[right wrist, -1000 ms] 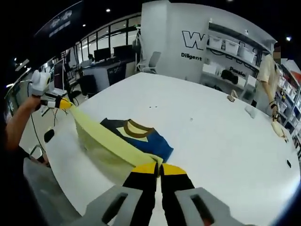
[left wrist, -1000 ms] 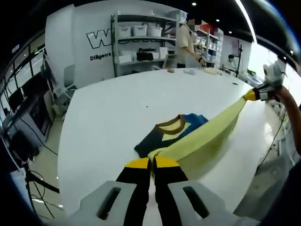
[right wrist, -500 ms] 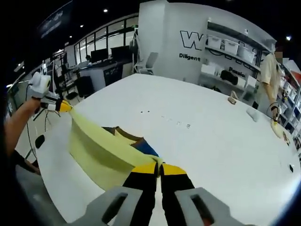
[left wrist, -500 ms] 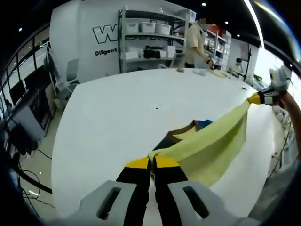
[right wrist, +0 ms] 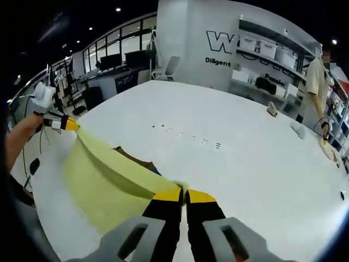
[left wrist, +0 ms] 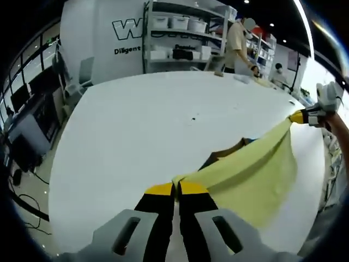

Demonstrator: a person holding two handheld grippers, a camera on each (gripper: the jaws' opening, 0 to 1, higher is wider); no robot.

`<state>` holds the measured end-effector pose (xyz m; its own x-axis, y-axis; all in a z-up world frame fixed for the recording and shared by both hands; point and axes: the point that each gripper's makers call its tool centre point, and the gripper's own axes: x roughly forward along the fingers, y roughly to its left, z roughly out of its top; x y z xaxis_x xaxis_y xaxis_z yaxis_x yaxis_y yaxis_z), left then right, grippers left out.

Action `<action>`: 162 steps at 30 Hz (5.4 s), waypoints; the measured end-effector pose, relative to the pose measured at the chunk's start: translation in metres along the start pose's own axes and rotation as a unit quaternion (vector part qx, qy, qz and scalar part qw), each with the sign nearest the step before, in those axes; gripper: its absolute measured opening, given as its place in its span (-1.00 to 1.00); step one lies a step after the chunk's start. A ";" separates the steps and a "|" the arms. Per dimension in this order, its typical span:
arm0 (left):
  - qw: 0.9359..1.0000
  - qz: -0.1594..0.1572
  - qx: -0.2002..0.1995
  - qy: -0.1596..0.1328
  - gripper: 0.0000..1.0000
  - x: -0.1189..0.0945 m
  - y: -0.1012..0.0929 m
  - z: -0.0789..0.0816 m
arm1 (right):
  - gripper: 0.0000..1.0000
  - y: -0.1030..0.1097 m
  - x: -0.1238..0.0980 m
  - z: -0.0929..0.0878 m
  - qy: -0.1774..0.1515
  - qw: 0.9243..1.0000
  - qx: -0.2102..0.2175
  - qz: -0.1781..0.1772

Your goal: Fold the garment on the visible template until the final outline fits inside the template.

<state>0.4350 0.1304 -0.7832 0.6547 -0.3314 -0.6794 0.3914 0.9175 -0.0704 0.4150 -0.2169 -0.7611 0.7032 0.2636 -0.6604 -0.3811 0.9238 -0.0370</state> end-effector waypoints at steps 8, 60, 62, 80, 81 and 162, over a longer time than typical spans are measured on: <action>1.000 0.002 -0.010 0.016 -1.00 0.025 0.006 -0.014 | -1.00 -0.004 0.022 -0.014 0.010 1.000 0.014 -0.001; 0.996 0.061 0.053 -0.039 -0.76 0.067 0.024 -0.023 | -0.85 -0.026 0.065 -0.049 -0.003 0.997 -0.038 -0.067; 0.996 0.062 0.054 -0.043 -0.78 0.062 0.023 -0.022 | -0.86 -0.026 0.061 -0.045 -0.009 0.997 -0.040 -0.068; 0.995 0.039 0.053 -0.076 -1.00 0.034 -0.006 -0.014 | -1.00 -0.003 0.033 -0.031 -0.054 0.996 -0.036 -0.056; 0.995 0.033 0.055 -0.072 -1.00 0.035 -0.009 -0.016 | -1.00 -0.001 0.034 -0.032 -0.054 0.997 -0.035 -0.053; 0.995 0.030 0.044 -0.080 -1.00 0.056 -0.013 -0.011 | -1.00 0.011 0.062 -0.031 -0.054 0.996 -0.065 -0.040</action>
<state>0.4597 0.1026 -0.8286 0.7700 -0.3142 -0.5552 0.3990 0.9163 0.0347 0.4360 -0.1991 -0.8255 0.7920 0.2247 -0.5677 -0.3909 0.9009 -0.1886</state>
